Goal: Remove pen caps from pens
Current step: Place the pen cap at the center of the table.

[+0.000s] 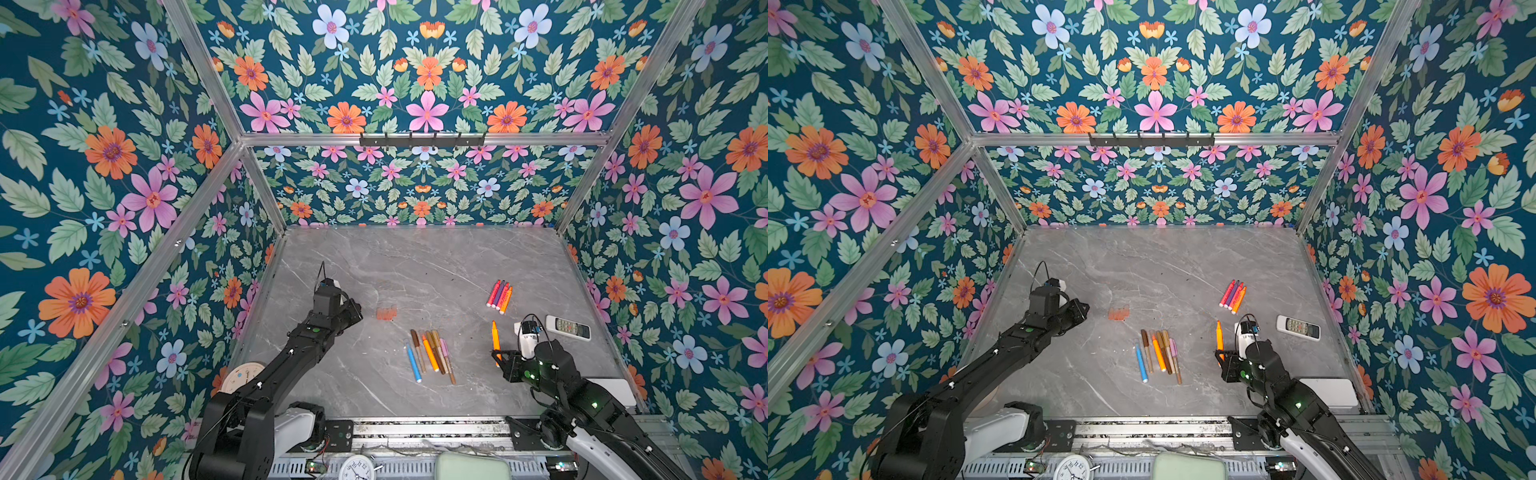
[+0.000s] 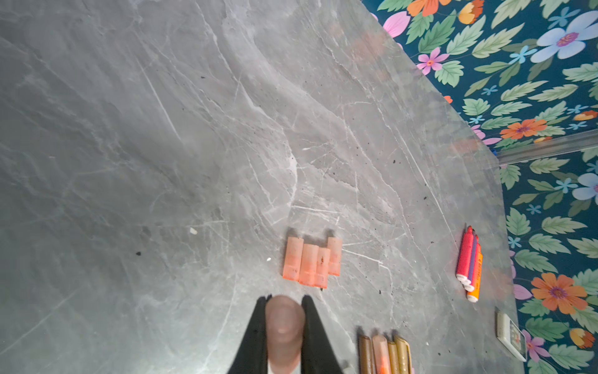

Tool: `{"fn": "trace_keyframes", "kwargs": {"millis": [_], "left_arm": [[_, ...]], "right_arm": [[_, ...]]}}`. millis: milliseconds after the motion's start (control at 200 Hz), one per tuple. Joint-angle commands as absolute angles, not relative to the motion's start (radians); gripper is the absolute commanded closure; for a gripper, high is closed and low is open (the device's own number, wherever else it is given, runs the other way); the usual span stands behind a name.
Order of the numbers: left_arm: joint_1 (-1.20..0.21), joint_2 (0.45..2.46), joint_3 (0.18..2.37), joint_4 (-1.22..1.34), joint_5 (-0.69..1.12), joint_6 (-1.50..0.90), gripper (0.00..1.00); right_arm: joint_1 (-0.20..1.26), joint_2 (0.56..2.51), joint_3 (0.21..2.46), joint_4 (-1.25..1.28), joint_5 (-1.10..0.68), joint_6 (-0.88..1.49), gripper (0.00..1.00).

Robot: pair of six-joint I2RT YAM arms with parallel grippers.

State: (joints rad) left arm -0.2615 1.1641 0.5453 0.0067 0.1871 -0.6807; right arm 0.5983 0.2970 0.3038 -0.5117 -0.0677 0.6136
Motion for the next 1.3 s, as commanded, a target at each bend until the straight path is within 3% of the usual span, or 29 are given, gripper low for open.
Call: {"fn": "trace_keyframes", "kwargs": {"millis": [0, 450, 825, 1050, 1295], "left_arm": [[-0.257, 1.186, 0.545, 0.041, 0.177, -0.664, 1.00], [-0.255, 1.415, 0.564, 0.117, 0.350, -0.619, 1.00], [-0.256, 1.551, 0.649, 0.050, 0.278, -0.534, 1.00], [-0.255, 1.632, 0.696, 0.043, 0.325, -0.496, 1.00], [-0.256, 1.664, 0.713, 0.039, 0.338, -0.480, 0.92]], "right_arm": [[0.600, 0.272, 0.297, -0.522, -0.050, 0.600, 1.00], [0.600, 0.340, 0.302, -0.495, -0.069, 0.595, 1.00], [0.600, 0.319, 0.297, -0.494, -0.087, 0.588, 1.00], [0.600, 0.327, 0.296, -0.491, -0.088, 0.588, 1.00], [0.600, 0.325, 0.295, -0.491, -0.090, 0.587, 1.00]]}}
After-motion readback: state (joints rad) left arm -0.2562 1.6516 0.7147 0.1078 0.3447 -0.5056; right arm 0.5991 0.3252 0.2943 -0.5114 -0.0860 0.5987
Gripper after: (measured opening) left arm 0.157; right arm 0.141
